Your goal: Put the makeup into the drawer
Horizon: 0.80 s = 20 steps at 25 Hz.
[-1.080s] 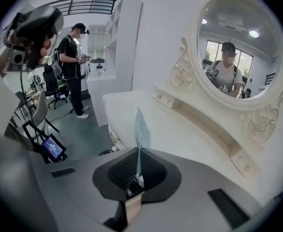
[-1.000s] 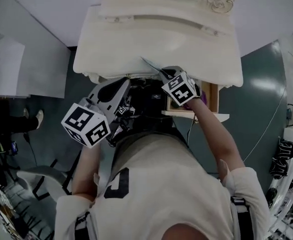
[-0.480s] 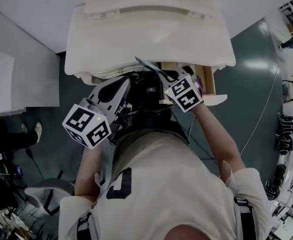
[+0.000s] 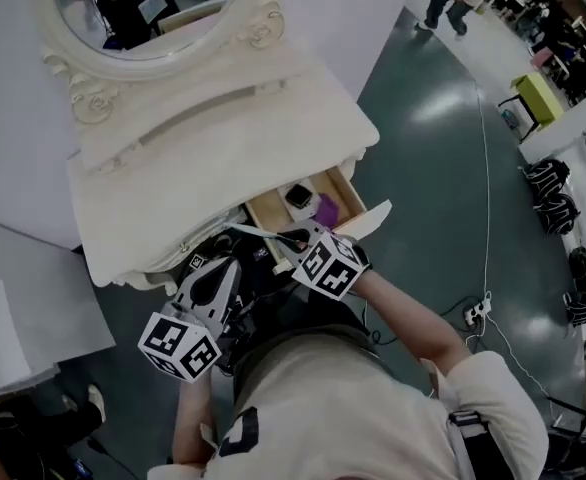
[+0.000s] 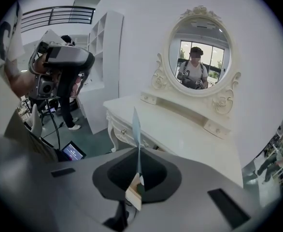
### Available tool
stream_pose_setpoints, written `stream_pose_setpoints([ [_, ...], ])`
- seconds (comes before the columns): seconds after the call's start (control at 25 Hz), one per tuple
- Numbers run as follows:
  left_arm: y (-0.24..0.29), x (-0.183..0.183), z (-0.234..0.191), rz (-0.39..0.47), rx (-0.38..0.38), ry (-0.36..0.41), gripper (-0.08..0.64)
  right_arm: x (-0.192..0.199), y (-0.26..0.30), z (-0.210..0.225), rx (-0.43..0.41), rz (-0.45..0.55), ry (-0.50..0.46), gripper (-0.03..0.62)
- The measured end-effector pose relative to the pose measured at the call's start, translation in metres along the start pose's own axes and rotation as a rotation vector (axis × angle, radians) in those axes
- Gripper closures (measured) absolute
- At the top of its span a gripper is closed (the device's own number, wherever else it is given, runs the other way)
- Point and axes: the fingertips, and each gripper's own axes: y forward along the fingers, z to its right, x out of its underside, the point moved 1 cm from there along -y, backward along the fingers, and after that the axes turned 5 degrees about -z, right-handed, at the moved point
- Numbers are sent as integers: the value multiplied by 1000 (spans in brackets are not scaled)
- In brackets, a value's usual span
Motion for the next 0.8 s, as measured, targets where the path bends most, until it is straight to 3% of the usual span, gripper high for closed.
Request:
stream_pose_setpoints([
  [0.16,29,5,27,-37,9,10,502,32,-14,12,-21,-28,7,565],
  [0.44,68,-10,72,-25,-21,65,501,74,-42,48,-5,-55,-63,565],
  [0.8,77,-26,48,-6,-228,68,501,116,-17,91,-28,-113,-124,565],
])
